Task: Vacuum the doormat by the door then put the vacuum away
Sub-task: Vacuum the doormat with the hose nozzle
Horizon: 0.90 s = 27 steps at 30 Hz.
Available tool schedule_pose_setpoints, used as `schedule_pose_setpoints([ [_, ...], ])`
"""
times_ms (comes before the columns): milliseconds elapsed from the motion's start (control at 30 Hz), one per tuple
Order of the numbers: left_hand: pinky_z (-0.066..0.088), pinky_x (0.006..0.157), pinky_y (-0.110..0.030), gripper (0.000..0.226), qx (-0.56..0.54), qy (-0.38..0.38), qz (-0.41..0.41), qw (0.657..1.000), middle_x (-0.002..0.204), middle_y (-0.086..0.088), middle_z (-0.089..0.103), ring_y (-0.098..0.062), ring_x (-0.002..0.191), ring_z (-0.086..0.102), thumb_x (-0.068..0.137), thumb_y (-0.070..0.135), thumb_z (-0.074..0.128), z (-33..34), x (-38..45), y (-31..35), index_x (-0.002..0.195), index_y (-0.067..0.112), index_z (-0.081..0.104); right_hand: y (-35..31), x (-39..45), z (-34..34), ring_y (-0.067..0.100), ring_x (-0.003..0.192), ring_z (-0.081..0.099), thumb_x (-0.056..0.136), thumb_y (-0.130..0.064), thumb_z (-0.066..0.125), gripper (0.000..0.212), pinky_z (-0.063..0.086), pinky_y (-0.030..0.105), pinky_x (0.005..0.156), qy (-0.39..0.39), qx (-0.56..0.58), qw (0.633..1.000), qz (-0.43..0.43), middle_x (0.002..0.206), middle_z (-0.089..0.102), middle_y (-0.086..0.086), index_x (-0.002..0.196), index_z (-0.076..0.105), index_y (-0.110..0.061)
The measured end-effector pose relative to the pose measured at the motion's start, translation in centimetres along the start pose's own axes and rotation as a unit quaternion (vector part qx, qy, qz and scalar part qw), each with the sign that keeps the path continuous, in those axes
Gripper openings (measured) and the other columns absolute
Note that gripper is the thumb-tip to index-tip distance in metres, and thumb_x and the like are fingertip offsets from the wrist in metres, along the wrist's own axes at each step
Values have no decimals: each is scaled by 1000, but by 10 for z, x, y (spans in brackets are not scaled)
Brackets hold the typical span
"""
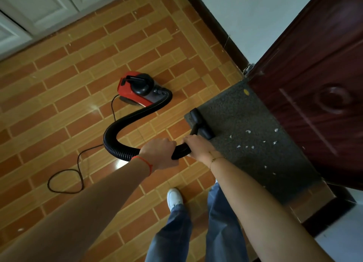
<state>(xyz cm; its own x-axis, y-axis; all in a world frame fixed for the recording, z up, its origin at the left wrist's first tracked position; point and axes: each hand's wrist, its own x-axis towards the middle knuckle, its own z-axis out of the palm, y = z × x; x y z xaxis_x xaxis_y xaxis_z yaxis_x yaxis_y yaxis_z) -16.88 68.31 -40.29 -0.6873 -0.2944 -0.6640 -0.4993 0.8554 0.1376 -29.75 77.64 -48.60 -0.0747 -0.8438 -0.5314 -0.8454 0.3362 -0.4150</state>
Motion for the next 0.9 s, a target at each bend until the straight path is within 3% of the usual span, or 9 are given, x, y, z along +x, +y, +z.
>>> schedule_pose_setpoints([
  [400,37,46,-25,26,9,8,12,1000,67,5,50,-12,54,49,89,39,48,20,3,2,102,18,55,-1,-3,17,26,97,65,90,-1,56,18,52,32,69,26,-22,999,20,111,62,5,105,59,-10],
  [633,39,47,-28,28,9,13,25,1000,69,3,50,-18,59,54,93,38,48,-6,56,52,109,15,53,69,-9,-11,26,99,65,90,1,55,18,48,30,67,41,-19,998,46,112,61,6,104,60,-10],
  [900,42,48,-28,23,-31,26,-8,999,65,4,47,-17,56,53,93,37,48,-54,133,124,99,16,54,171,-9,-69,23,98,61,86,3,57,16,52,34,74,43,-16,998,36,106,62,5,97,60,-9],
])
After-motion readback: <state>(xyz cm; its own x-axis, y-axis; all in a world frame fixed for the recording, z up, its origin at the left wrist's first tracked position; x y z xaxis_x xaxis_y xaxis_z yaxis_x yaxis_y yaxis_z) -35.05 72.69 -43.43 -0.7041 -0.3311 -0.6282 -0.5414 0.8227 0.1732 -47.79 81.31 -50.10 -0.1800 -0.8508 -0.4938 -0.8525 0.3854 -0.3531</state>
